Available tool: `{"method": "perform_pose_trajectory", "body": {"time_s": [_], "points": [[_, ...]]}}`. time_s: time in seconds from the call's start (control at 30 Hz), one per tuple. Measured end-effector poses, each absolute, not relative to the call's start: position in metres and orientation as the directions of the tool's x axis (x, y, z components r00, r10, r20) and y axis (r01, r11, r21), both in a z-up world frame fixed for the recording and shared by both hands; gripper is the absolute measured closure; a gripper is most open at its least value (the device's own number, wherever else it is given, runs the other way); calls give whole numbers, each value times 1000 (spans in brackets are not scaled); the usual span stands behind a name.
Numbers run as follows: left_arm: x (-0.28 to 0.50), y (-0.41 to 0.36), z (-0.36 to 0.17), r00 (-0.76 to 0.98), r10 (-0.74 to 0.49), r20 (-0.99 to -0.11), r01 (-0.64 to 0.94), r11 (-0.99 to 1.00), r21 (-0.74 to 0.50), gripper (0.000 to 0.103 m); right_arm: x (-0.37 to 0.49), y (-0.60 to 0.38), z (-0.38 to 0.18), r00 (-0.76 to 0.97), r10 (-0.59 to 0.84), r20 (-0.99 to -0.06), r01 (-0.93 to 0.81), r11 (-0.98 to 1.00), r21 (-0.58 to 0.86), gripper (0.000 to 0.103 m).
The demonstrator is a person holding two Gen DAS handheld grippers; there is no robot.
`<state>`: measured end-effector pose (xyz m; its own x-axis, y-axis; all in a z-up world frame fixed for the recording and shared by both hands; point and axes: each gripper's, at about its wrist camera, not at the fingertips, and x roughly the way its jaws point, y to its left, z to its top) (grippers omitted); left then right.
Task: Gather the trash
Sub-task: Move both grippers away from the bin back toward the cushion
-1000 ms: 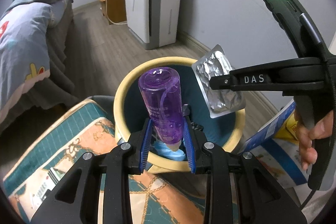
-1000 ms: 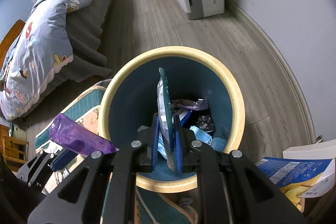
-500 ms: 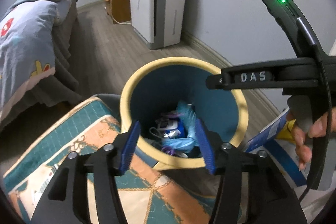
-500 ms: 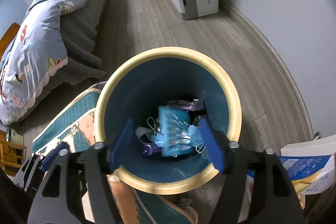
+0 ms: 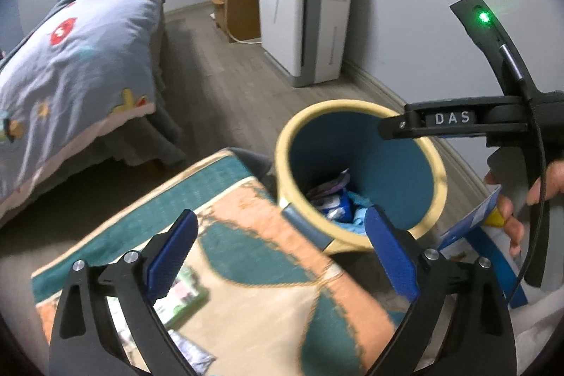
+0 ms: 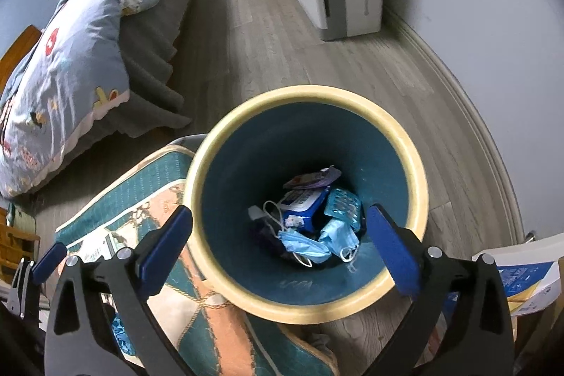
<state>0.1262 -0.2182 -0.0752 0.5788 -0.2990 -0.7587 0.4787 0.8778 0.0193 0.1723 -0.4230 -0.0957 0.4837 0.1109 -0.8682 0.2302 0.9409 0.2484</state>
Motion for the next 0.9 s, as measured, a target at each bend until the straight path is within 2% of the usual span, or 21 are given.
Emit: {"method": "perform_pose_trajectory", "body": {"time_s": [0.43, 0.9], "points": [[111, -139, -58, 626, -221, -748, 410, 909, 74, 8, 180, -360, -81, 492, 155, -857, 122, 962, 244, 6], [110, -38, -64, 636, -98, -766, 257, 962, 91, 8, 186, -262, -88, 444, 161, -882, -46, 986, 157, 6]]}}
